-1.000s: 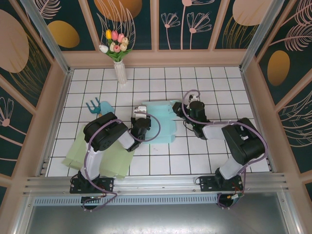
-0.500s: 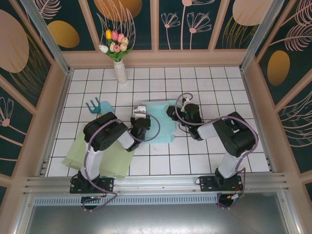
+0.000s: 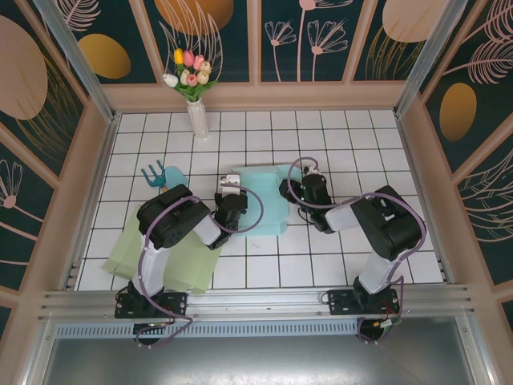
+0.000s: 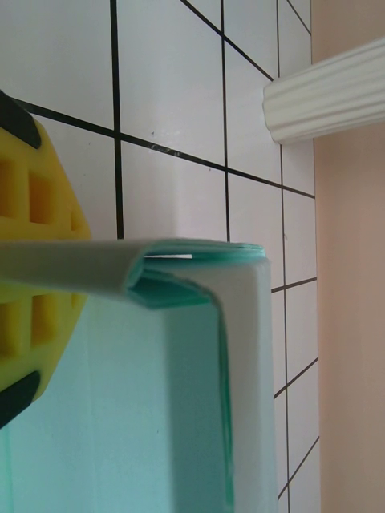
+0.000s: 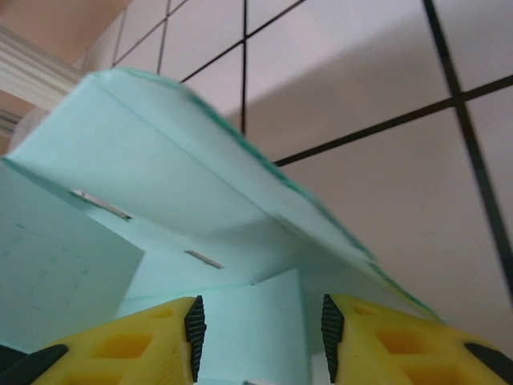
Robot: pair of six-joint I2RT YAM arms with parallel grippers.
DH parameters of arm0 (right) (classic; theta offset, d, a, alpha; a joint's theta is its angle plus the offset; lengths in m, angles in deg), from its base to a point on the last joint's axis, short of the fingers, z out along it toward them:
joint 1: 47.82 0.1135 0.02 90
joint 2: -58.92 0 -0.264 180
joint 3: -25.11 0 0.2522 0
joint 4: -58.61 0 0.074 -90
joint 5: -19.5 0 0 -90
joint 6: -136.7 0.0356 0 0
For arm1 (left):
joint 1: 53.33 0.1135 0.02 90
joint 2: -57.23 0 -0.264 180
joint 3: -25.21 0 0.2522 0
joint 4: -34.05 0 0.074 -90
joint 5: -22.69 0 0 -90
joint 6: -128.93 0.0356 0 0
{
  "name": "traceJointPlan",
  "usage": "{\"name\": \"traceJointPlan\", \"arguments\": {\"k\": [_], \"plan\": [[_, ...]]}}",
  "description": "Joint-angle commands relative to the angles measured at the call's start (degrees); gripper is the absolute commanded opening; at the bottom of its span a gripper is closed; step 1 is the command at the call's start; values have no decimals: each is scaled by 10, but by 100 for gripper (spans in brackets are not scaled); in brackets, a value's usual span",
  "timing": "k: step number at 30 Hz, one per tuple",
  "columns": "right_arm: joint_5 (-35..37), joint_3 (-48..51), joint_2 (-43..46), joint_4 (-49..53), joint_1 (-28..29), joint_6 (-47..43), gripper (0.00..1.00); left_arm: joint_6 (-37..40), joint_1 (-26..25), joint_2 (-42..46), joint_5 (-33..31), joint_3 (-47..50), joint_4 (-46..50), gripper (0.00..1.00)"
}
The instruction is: Fold the paper box
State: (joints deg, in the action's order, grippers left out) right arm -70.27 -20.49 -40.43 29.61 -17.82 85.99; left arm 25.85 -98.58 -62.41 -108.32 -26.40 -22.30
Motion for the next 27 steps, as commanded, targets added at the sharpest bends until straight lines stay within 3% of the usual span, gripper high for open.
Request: {"name": "traceJointPlan", "arguments": {"k": [1, 9, 27], "plan": [[29, 5, 18, 15, 2, -16, 47, 18, 2, -18, 7, 10, 24, 0], [-61, -8, -15, -37, 10, -11, 43, 17, 2, -18, 7, 9, 24, 0], [-75, -63, -62, -29, 71, -9, 38, 21, 1, -18, 9, 9, 23, 0]]}}
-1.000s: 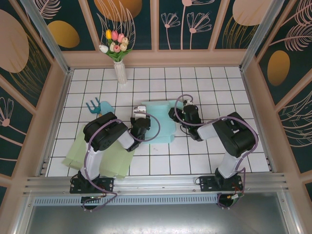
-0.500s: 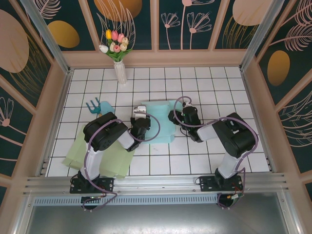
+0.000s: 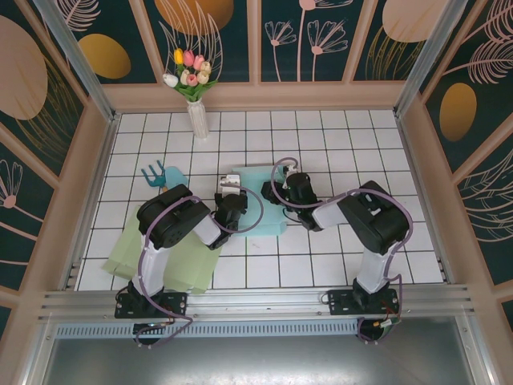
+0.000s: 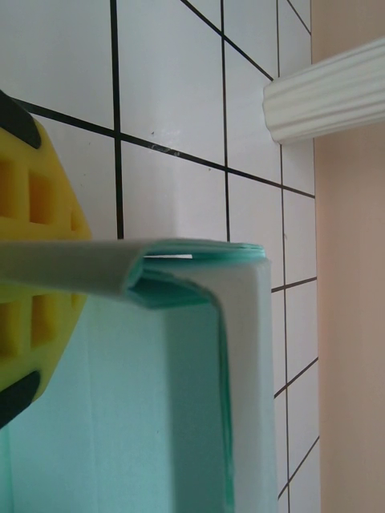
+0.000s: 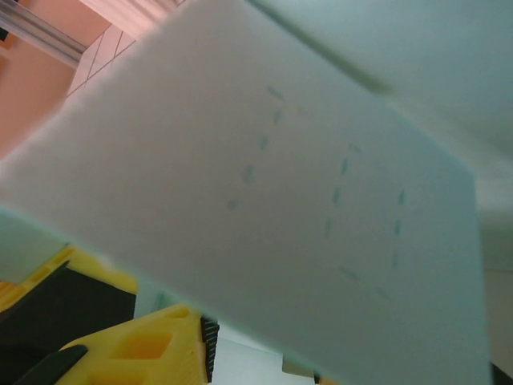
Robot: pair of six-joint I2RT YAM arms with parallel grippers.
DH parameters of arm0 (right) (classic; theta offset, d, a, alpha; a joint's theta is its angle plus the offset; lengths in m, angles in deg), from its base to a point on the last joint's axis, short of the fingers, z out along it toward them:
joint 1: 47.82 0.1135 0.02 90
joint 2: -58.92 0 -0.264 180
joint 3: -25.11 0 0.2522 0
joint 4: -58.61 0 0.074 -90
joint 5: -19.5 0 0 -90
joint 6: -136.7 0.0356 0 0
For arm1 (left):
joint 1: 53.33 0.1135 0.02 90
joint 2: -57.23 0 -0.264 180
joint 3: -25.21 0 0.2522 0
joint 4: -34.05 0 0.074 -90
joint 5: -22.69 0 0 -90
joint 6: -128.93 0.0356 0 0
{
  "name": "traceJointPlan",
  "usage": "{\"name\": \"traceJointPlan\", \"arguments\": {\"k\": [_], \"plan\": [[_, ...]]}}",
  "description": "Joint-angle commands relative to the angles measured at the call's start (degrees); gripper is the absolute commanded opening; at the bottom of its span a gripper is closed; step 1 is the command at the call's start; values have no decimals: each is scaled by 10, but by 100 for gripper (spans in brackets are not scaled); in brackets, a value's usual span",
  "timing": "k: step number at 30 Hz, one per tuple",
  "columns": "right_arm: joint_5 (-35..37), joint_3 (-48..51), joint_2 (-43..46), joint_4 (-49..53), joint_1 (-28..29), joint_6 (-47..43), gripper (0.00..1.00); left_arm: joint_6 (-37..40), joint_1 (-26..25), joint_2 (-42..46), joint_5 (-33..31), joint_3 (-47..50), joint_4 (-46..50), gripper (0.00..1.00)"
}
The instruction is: Fold the paper box
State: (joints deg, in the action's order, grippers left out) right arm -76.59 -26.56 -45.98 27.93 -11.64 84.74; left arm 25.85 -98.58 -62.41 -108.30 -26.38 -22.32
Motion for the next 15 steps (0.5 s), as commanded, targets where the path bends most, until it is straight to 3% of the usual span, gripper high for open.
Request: {"name": "traceJointPlan", "arguments": {"k": [1, 10, 15], "plan": [[-8, 1, 3, -7, 11, -3, 39, 21, 1, -18, 10, 9, 24, 0], [67, 40, 146, 121, 42, -66, 41, 23, 1, -19, 10, 9, 23, 0], [148, 73, 253, 218, 48, -98, 43, 29, 1, -19, 15, 10, 20, 0]]}}
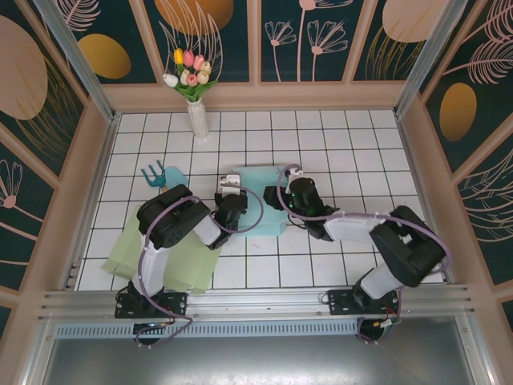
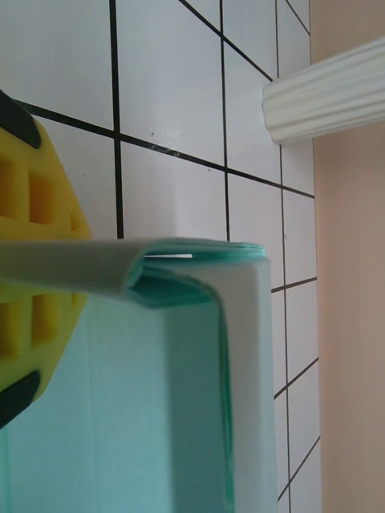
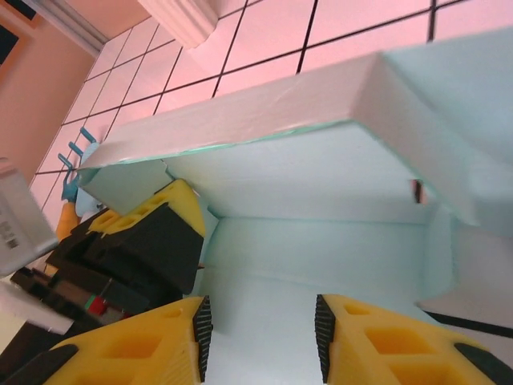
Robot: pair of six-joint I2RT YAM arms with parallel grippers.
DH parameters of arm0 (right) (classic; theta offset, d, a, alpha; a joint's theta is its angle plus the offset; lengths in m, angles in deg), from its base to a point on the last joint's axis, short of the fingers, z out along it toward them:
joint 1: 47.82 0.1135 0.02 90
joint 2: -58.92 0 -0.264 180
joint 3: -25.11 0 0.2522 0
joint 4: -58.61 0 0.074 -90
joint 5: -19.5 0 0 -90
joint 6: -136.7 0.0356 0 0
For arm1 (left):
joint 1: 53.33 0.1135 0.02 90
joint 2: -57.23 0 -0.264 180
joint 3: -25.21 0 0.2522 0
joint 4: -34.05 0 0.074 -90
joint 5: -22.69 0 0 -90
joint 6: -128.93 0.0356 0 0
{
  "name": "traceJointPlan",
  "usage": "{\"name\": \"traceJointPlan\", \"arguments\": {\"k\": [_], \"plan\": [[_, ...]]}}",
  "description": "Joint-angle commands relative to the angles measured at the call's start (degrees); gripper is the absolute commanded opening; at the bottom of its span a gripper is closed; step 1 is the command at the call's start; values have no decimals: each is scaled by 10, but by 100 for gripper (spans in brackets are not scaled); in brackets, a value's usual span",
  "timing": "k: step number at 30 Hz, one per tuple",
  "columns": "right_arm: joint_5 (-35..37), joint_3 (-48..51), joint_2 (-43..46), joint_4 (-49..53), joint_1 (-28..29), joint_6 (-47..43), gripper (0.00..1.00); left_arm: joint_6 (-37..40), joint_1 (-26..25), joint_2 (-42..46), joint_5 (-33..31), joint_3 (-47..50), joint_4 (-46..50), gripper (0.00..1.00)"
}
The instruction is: Fold the paper box
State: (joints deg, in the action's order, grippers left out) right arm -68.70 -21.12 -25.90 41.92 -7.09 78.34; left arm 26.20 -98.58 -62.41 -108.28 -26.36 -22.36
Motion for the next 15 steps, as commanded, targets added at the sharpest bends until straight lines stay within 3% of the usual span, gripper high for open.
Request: {"name": "traceJointPlan", "arguments": {"k": [1, 5, 10, 15], "plan": [[101, 23, 77, 102, 1, -45, 44, 28, 2, -19, 17, 11, 19, 0], [186, 24, 137, 173, -28, -75, 48, 37, 1, -20, 25, 15, 9, 0], [147, 35, 139, 146, -115, -146, 49, 79, 1, -24, 58, 25, -20, 0], [137, 61, 123, 94, -126, -208, 49, 123, 2, -28, 96, 36, -52, 0]]}}
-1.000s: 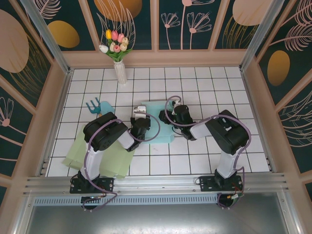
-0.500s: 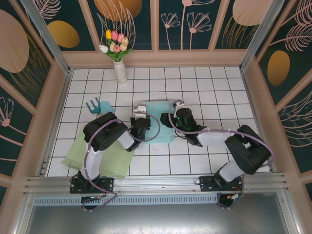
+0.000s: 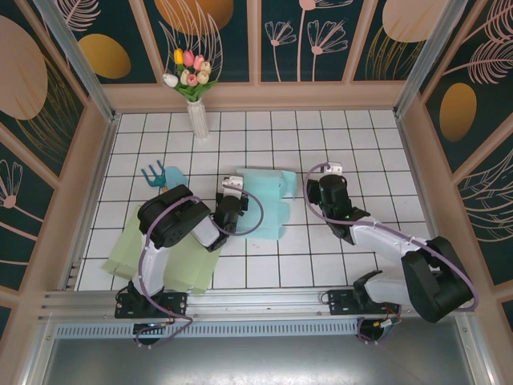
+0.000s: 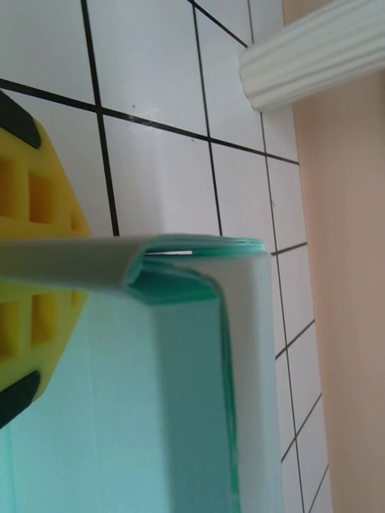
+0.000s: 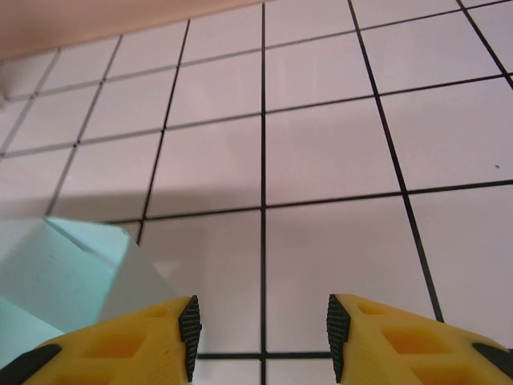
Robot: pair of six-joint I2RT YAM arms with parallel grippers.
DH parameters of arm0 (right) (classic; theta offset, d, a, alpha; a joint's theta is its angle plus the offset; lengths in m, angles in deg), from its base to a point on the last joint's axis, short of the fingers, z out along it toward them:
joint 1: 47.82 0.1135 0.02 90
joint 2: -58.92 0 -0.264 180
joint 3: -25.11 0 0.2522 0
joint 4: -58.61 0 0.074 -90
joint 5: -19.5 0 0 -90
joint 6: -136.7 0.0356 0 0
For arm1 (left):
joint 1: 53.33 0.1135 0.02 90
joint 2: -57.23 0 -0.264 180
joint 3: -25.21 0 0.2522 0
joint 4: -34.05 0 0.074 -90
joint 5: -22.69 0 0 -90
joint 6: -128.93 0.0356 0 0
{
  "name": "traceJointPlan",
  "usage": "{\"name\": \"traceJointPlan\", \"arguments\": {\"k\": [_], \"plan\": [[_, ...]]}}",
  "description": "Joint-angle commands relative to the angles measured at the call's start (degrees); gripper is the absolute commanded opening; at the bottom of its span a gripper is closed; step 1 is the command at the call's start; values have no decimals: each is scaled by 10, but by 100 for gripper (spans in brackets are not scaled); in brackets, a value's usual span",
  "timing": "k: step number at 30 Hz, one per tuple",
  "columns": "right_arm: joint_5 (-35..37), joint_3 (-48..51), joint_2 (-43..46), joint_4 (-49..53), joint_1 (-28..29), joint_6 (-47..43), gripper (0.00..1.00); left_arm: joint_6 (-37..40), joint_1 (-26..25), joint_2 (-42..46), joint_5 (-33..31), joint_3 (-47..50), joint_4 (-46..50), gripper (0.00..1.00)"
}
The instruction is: Fold the paper box
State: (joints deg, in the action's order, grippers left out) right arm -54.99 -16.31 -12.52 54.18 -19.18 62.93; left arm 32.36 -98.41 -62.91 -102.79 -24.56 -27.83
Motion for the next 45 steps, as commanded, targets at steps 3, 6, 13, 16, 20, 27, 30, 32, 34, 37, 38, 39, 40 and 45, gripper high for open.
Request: {"name": "traceJointPlan", "arguments": {"k": [3, 6, 13, 16, 20, 27, 30, 32, 34, 37, 38, 39, 40, 45], "plan": [[-77, 15, -36, -49, -8, -81, 48, 83, 0, -28, 59, 31, -30, 0], [-108, 10, -58, -49, 0, -89, 48, 89, 0, -29, 64, 33, -37, 0], [-144, 35, -48, -77, 21, -117, 47, 94, 0, -31, 68, 37, -48, 0], [-157, 38, -39, -79, 24, -121, 47, 94, 0, -32, 67, 36, -48, 0], [-164, 39, -33, -83, 36, -127, 47, 92, 0, -32, 66, 36, -47, 0], [-158, 33, -43, -87, 36, -134, 46, 91, 0, -31, 65, 36, -46, 0], [-158, 39, -19, -81, 37, -125, 46, 92, 0, -31, 65, 36, -45, 0], [-158, 52, 24, -79, 37, -112, 46, 91, 0, -31, 65, 35, -44, 0], [-143, 53, 78, -49, 36, -99, 47, 92, 0, -31, 65, 35, -44, 0], [-90, 40, 143, 20, 33, -107, 48, 97, 0, -31, 71, 36, -47, 0], [-85, 37, 158, 33, 31, -124, 48, 100, 0, -31, 75, 38, -51, 0], [-84, 37, 175, 41, 30, -160, 48, 108, 0, -33, 81, 41, -58, 0], [-91, 40, 192, 39, 30, -221, 49, 116, 0, -35, 88, 42, -65, 0], [-143, 59, 244, -8, -18, -502, 50, 127, 0, -38, 98, 45, -73, 0]]}}
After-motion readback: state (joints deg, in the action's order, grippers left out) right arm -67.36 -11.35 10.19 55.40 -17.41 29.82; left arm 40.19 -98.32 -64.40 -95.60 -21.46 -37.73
